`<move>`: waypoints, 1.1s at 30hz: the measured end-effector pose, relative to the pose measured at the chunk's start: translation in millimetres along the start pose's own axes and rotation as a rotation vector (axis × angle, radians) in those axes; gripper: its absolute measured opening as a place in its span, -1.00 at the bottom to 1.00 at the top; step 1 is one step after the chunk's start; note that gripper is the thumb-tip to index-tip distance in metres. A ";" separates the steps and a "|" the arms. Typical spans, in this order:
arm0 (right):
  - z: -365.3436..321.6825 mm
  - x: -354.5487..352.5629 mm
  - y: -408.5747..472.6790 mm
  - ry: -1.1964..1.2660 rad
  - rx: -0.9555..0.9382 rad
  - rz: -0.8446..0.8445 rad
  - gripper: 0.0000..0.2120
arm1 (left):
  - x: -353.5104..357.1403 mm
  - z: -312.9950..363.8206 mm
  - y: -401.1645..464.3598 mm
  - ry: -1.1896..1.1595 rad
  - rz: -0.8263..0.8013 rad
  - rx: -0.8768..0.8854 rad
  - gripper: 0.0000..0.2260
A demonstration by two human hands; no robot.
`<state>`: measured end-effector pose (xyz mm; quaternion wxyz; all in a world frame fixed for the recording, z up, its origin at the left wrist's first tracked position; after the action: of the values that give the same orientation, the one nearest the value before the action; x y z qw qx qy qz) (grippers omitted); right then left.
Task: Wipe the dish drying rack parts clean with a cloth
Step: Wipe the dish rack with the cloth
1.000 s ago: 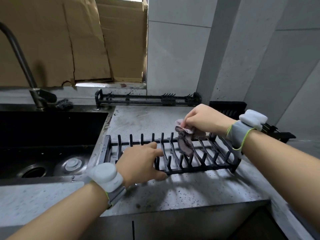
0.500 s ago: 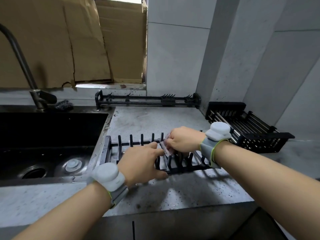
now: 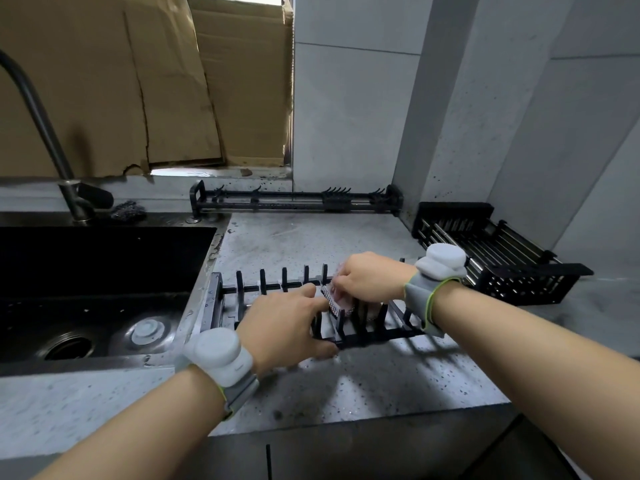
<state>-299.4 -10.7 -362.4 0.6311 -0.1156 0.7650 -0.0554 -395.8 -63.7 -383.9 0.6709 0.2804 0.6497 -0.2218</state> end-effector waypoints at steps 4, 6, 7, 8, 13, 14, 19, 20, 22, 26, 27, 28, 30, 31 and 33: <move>-3.4 -3.9 -6.6 -0.002 0.019 -0.068 -0.66 | -1.0 -0.4 -0.3 -0.007 0.002 -0.005 -0.47; -5.8 0.2 -8.4 0.016 0.039 -0.132 -0.66 | 0.1 -1.1 -0.1 -0.010 -0.001 -0.010 -0.46; -7.0 1.0 -9.7 0.006 0.045 -0.148 -0.66 | 0.4 -1.0 0.0 -0.011 -0.001 -0.010 -0.46; -7.6 2.0 -10.8 -0.007 0.046 -0.163 -0.66 | 0.6 -0.8 0.1 -0.010 0.002 -0.008 -0.46; -5.7 17.4 -19.4 0.036 0.093 -0.329 -0.65 | 1.3 -1.7 0.4 -0.016 0.001 -0.008 -0.42; -6.6 15.5 -17.3 0.000 0.097 -0.311 -0.66 | 1.4 -1.5 0.2 -0.018 0.001 -0.009 -0.41; -4.2 0.4 -6.5 0.008 0.142 -0.239 -0.69 | -0.2 0.0 0.2 -0.009 -0.007 -0.013 -0.42; -2.4 -3.0 -5.4 0.028 0.142 -0.202 -0.68 | 0.2 -0.1 0.2 -0.007 -0.007 -0.011 -0.43; -1.9 -2.8 -7.4 0.015 0.134 -0.167 -0.67 | 0.7 -0.5 0.1 -0.004 -0.008 -0.010 -0.43; -4.6 14.1 -21.6 0.049 0.139 -0.310 -0.64 | -1.7 0.5 0.2 -0.002 0.007 -0.002 -0.41; -3.4 16.3 -22.2 0.053 0.141 -0.328 -0.64 | 0.1 1.3 0.1 -0.007 0.007 -0.004 -0.41; -5.4 11.5 -21.4 0.044 0.137 -0.310 -0.64 | -2.0 -0.2 -1.5 -0.006 0.012 -0.010 -0.40; -2.2 -1.5 -17.1 0.043 0.144 -0.201 -0.67 | -0.2 0.3 -1.5 -0.019 0.008 -0.020 -0.41; -0.4 -12.5 -14.3 0.066 0.141 -0.108 -0.69 | -0.3 0.3 -1.8 -0.018 0.008 -0.021 -0.42; 5.5 -35.8 -10.6 0.159 0.133 0.099 -0.71 | -2.2 -0.2 -1.3 -0.002 0.020 -0.018 -0.42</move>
<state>-286.5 -11.8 -326.9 0.5765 -0.0311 0.8122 -0.0838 -396.9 -64.7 -381.9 0.6761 0.2807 0.6482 -0.2097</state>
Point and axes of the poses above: each hand's wrist, its own y-axis towards the middle knuckle, its own x-axis out of the palm, z = x × y, the point moved 10 cm from there along y, towards the middle knuckle, and after that the axes turned 10 degrees about x, right-handed, at the moved point
